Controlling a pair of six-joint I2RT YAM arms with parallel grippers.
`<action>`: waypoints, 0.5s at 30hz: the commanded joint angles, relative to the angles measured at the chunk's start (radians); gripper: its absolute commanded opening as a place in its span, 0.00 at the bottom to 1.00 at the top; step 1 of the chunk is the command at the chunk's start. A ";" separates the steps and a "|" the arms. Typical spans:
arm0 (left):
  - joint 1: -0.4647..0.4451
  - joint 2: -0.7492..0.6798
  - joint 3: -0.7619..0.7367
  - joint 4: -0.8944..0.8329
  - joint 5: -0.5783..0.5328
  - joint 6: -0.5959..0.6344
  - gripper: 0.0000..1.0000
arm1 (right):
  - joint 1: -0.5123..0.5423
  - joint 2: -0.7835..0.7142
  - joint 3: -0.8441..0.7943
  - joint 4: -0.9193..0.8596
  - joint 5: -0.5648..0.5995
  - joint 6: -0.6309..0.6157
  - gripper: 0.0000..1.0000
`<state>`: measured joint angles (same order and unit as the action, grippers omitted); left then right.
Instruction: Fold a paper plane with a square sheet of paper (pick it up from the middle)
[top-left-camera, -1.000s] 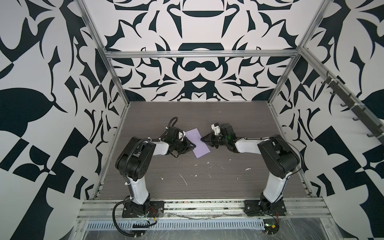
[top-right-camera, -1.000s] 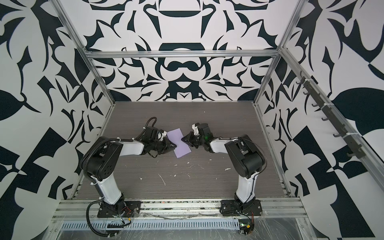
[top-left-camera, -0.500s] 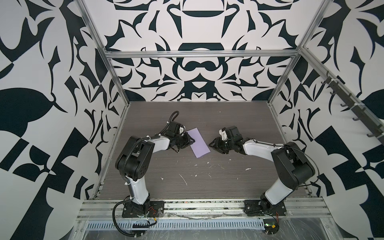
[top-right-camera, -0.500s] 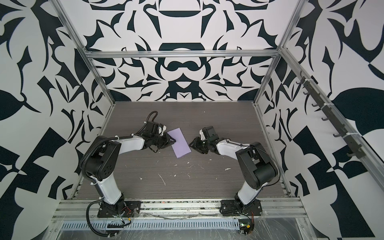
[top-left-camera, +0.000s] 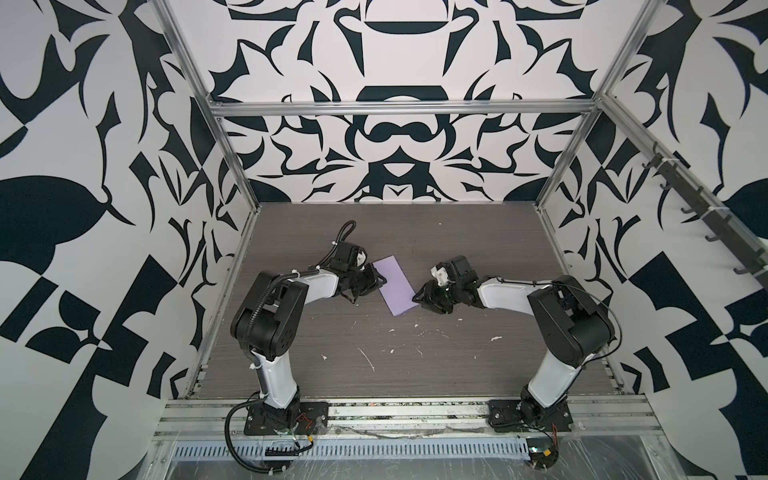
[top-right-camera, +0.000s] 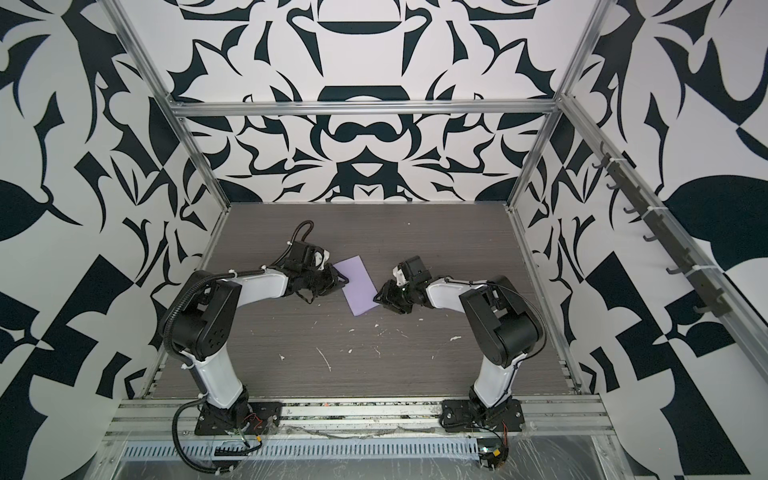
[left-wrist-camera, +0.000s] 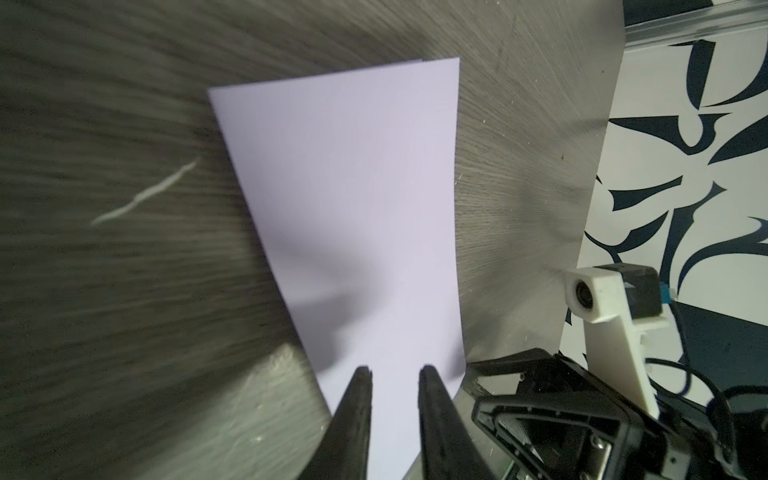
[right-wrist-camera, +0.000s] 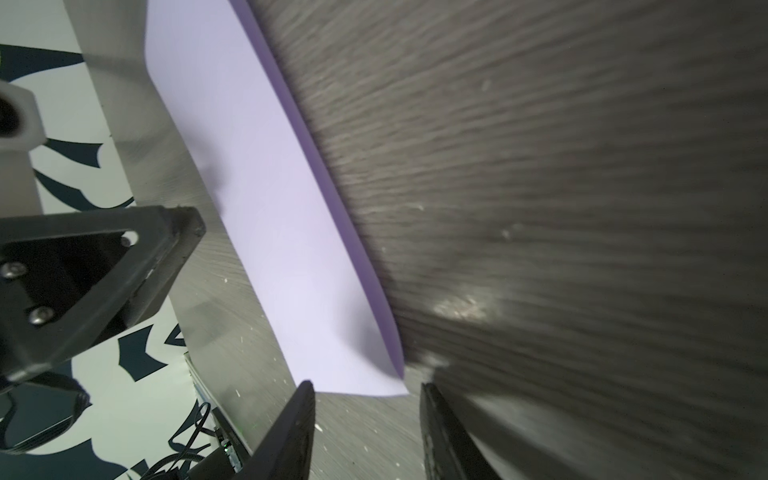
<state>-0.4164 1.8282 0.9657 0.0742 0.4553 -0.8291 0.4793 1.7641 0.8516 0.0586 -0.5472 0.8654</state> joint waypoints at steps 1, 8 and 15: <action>0.005 0.028 0.023 -0.023 -0.003 0.012 0.24 | 0.004 0.007 0.029 0.055 -0.034 0.007 0.44; 0.005 0.047 0.032 -0.029 0.001 0.012 0.24 | 0.004 -0.013 -0.007 0.164 -0.053 0.055 0.41; 0.005 0.065 0.034 -0.039 -0.004 0.013 0.24 | 0.003 -0.032 -0.020 0.161 -0.047 0.064 0.36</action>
<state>-0.4145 1.8725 0.9733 0.0616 0.4557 -0.8291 0.4793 1.7721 0.8379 0.1890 -0.5842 0.9188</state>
